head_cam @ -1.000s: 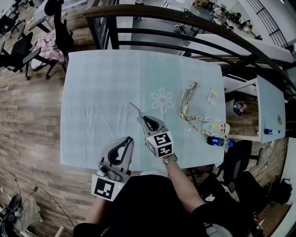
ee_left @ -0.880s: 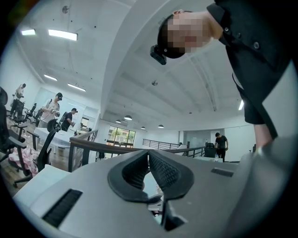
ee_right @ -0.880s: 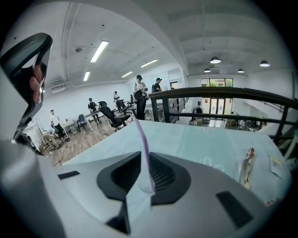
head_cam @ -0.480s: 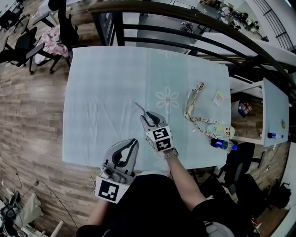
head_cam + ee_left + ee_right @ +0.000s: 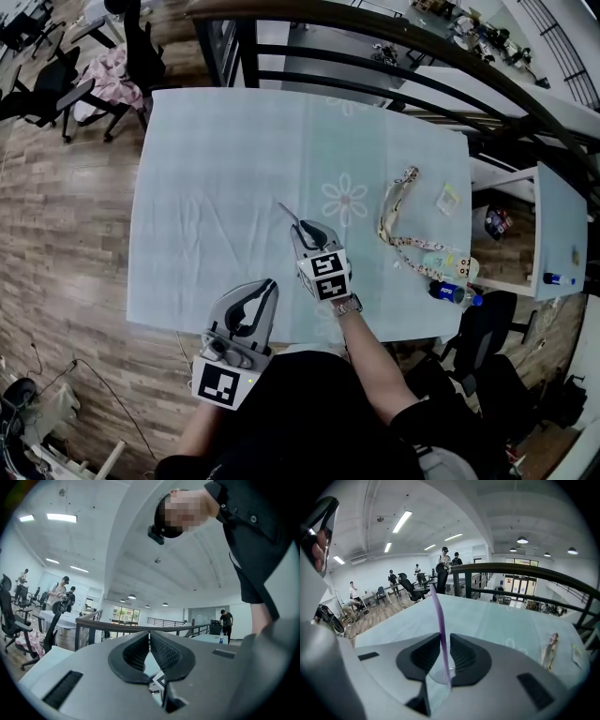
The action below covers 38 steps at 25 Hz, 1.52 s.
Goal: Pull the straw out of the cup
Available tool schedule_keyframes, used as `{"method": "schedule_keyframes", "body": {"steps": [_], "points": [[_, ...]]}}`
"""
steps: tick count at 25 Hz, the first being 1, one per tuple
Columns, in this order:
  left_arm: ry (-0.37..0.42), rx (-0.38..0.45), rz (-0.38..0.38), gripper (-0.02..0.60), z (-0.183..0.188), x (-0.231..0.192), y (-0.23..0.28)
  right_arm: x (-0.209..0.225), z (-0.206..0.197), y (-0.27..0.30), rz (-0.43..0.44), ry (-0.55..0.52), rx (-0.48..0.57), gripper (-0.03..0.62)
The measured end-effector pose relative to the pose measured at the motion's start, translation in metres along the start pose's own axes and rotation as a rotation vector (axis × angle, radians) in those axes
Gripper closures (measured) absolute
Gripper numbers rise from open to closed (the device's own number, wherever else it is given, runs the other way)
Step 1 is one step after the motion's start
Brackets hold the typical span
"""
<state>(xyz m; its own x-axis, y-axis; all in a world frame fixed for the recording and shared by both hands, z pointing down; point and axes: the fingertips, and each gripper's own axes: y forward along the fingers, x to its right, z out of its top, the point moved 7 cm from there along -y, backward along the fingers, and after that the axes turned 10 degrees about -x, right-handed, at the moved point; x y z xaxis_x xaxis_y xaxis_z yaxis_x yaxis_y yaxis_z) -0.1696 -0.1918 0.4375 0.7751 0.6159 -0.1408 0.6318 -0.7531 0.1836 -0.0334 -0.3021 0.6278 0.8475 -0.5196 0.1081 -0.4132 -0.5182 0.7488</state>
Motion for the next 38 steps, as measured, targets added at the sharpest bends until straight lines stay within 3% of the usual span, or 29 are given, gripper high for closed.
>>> {"method": "schedule_keyframes", "body": {"steps": [6,18,38], "points": [[0.003,0.001,0.002,0.561,0.0,0.001,0.0,0.001,0.003,0.002,-0.007,-0.029,0.002,0.551],[0.015,-0.002,0.002,0.561,-0.003,0.01,-0.007,0.0,0.011,-0.015,-0.03,-0.064,0.042,0.556],[0.02,0.03,-0.023,0.561,-0.006,0.055,-0.024,0.005,0.023,-0.106,-0.05,-0.018,0.285,0.556]]}}
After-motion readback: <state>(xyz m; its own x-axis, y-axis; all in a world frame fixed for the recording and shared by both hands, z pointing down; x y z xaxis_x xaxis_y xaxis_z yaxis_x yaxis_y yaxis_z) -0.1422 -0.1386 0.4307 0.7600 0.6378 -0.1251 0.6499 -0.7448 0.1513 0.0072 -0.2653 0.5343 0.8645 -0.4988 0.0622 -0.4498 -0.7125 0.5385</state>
